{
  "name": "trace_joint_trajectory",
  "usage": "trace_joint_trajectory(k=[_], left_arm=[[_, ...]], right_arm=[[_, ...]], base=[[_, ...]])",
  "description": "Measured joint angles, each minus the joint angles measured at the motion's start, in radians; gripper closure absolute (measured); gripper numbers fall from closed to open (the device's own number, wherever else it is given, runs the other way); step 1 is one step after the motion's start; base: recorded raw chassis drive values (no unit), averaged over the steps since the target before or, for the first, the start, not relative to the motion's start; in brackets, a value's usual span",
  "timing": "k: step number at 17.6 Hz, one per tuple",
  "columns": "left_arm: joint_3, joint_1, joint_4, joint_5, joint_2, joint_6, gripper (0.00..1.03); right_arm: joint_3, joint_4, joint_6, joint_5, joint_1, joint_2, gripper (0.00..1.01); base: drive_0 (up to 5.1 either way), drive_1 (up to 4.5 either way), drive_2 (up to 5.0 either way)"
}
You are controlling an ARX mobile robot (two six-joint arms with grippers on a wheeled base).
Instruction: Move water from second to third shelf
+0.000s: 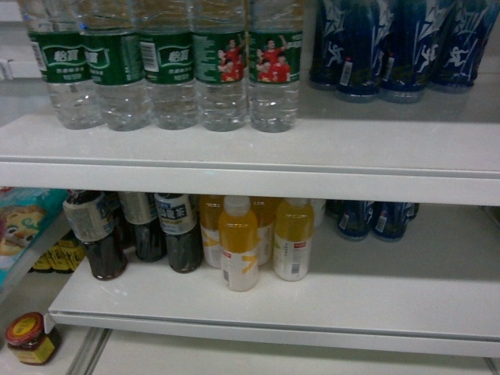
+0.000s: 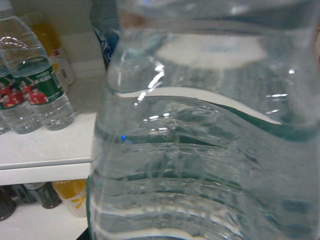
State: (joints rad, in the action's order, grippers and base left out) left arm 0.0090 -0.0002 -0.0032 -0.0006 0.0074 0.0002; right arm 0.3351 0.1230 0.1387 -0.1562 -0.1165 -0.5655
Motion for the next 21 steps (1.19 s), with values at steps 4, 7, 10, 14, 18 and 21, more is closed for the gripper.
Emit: trace_joint_trajectory(k=[4,7,10,14,18,21], left_arm=[[0.0,0.0,0.0,0.0,0.0,0.0,0.05],[0.0,0.0,-0.002,0.0,0.0,0.0,0.05],[0.0,0.0,0.0,0.0,0.0,0.0,0.05],[0.0,0.0,0.0,0.0,0.0,0.0,0.05],[0.0,0.0,-0.001,0.0,0.0,0.0,0.05],[0.0,0.0,-0.002,-0.006,0.0,0.0,0.05]], right_arm=[[0.0,-0.001,0.0,0.0,0.0,-0.001,0.58],[0.0,0.0,0.0,0.0,0.0,0.0,0.58],[0.0,0.0,0.0,0.0,0.0,-0.001,0.58],[0.0,0.0,0.0,0.0,0.0,-0.002,0.58],[0.0,-0.003,0.0,0.0,0.0,-0.002,0.58],[0.0,0.003,0.002,0.026,-0.002,-0.001,0.58]], base=[[-5.0,2.47,2.5],[-5.0,2.47,2.5],[-5.0,2.47,2.5],[-5.0,2.47,2.5],[-5.0,2.47,2.5],[-1.7,0.82,0.8]])
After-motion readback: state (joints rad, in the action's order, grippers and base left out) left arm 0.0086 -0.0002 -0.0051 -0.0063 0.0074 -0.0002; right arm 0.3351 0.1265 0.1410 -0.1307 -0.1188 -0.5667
